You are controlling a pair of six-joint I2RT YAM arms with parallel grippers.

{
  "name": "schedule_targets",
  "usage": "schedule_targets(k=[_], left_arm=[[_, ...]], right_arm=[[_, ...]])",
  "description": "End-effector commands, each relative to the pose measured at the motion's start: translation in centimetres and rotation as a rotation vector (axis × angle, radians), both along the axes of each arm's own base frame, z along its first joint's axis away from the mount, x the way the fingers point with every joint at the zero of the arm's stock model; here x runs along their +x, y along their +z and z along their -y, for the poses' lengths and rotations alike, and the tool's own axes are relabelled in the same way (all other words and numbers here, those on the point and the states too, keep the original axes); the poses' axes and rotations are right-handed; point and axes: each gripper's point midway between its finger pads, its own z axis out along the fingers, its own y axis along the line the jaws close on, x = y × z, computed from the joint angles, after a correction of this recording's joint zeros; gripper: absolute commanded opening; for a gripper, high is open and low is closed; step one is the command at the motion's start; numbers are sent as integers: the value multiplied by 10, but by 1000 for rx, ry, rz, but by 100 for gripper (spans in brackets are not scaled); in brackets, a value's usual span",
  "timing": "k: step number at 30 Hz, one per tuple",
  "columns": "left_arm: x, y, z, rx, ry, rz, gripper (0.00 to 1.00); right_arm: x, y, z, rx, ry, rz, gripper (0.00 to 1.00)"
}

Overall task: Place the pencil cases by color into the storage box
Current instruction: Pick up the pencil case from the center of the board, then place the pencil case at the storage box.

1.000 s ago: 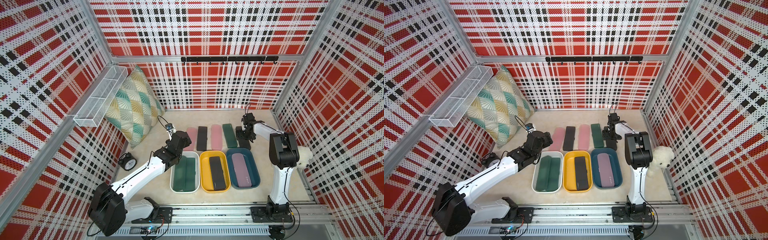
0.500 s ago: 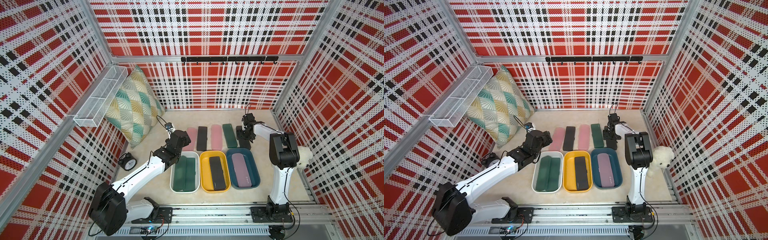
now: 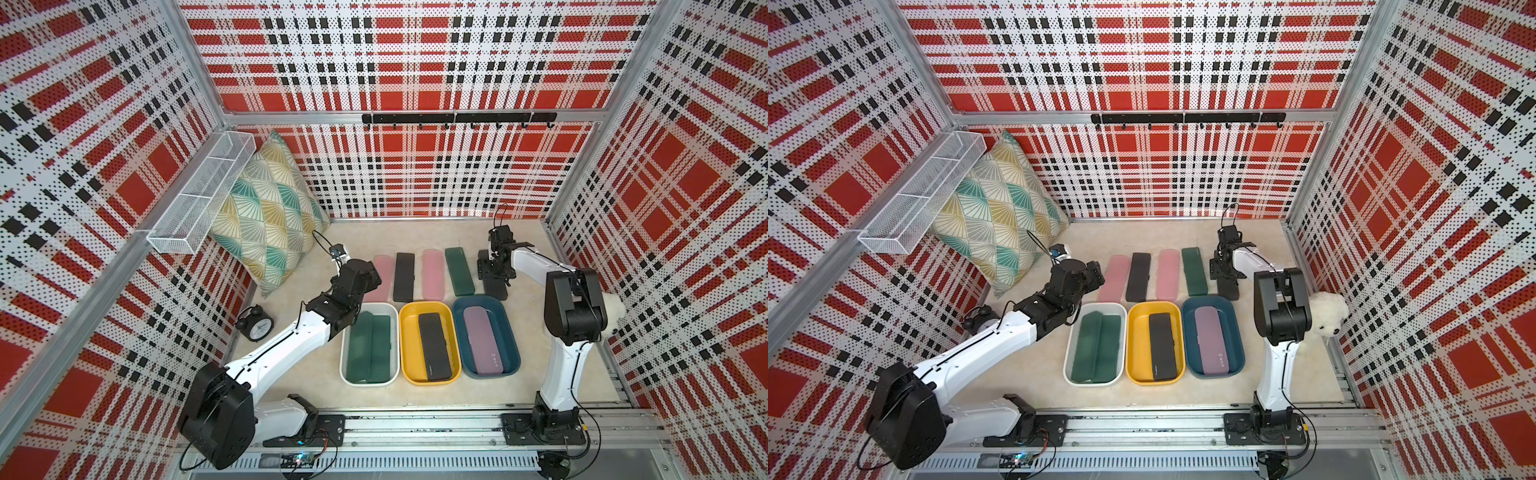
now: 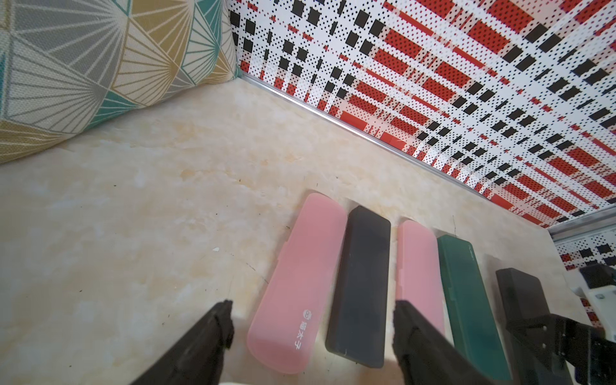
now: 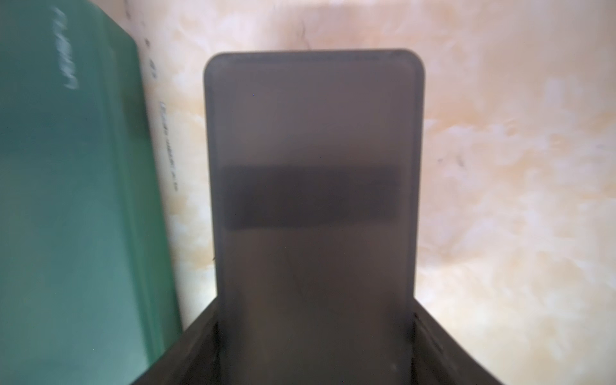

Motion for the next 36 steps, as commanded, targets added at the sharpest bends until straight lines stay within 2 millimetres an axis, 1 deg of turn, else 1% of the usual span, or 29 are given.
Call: schedule_targets(k=[1, 5, 11, 14, 18, 21, 25, 36], left_arm=[[-1, 1, -4, -9, -7, 18, 80], [0, -4, -1, -26, -22, 14, 80], [3, -4, 2, -37, -32, 20, 80], [4, -1, 2, -39, -30, 28, 80], [6, 3, 1, -44, -31, 37, 80], [7, 6, 2, -47, -35, 44, 80], [8, 9, 2, -52, -36, 51, 80], [12, 9, 7, -58, -66, 49, 80]], right_arm=[[6, 45, 11, -17, -31, 98, 50], [7, 64, 15, -27, -37, 128, 50], [3, 93, 16, -24, -41, 176, 49], [-3, 104, 16, -19, -44, 192, 49], [-15, 120, 11, 6, -36, 225, 49], [-27, 131, 3, 8, -24, 244, 49], [-42, 142, -15, 2, -3, 259, 49], [-82, 157, -55, 4, 28, 272, 50]])
